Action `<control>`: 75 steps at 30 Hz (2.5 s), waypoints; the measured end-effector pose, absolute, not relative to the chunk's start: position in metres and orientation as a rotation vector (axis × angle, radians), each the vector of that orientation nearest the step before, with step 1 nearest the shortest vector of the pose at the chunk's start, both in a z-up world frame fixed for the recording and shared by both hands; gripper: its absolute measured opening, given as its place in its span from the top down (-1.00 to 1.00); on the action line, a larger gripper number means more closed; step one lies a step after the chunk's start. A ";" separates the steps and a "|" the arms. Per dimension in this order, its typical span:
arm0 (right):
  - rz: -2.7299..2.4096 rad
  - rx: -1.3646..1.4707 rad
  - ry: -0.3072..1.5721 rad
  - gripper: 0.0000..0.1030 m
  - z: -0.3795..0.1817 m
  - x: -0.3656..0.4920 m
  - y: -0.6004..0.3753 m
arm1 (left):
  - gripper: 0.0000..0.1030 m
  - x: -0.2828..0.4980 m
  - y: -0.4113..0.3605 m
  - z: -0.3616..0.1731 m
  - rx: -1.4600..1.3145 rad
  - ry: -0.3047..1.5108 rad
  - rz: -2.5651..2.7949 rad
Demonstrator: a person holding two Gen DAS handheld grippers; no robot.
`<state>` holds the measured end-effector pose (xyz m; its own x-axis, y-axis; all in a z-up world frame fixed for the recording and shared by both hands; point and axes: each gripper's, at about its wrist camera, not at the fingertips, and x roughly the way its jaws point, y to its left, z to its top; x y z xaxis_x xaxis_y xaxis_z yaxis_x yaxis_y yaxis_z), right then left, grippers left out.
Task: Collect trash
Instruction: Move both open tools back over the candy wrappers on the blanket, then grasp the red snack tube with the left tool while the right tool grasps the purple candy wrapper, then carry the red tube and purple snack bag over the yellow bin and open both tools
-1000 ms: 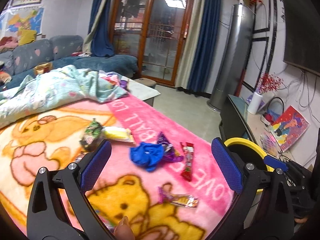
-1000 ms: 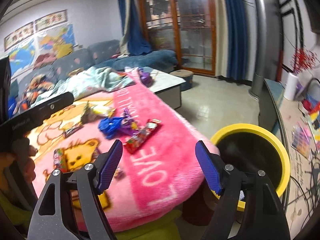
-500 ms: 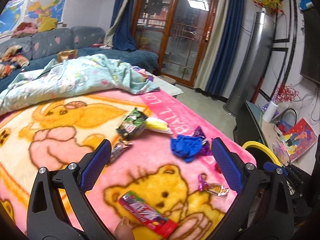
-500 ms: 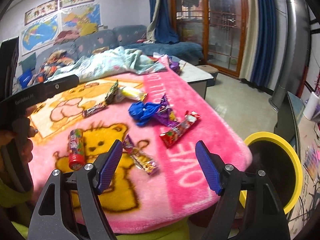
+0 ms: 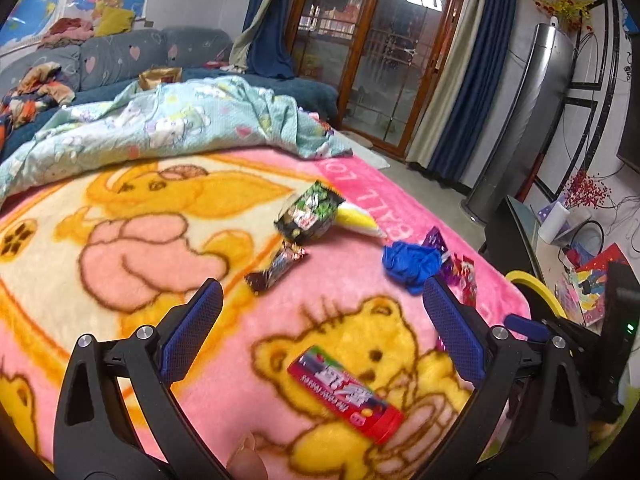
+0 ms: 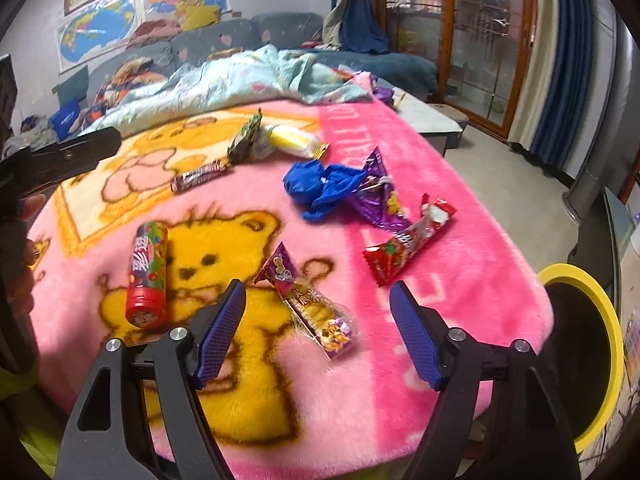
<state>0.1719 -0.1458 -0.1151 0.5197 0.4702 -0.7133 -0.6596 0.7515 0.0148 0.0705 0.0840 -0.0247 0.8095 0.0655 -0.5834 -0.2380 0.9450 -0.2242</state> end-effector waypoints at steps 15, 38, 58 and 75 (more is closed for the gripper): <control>0.714 -0.293 0.842 0.35 -0.151 0.184 -0.135 | -0.54 0.067 0.084 -0.084 -0.470 0.854 0.065; 0.718 -0.178 0.875 0.43 -0.146 0.185 -0.146 | 0.22 0.088 0.059 -0.101 -0.440 0.876 -0.025; 0.682 -0.069 0.802 0.45 -0.110 0.196 -0.178 | 0.56 0.103 0.025 -0.069 -0.361 0.793 -0.118; 0.543 0.058 0.733 0.45 -0.081 0.216 -0.236 | 0.56 0.121 -0.035 -0.028 -0.234 0.704 -0.232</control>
<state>0.2161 -0.2359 -0.0811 0.6124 0.4903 -0.6201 -0.4505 0.8610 0.2359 0.1213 -0.0349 -0.0281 0.7389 -0.2876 -0.6094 0.1310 0.9484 -0.2888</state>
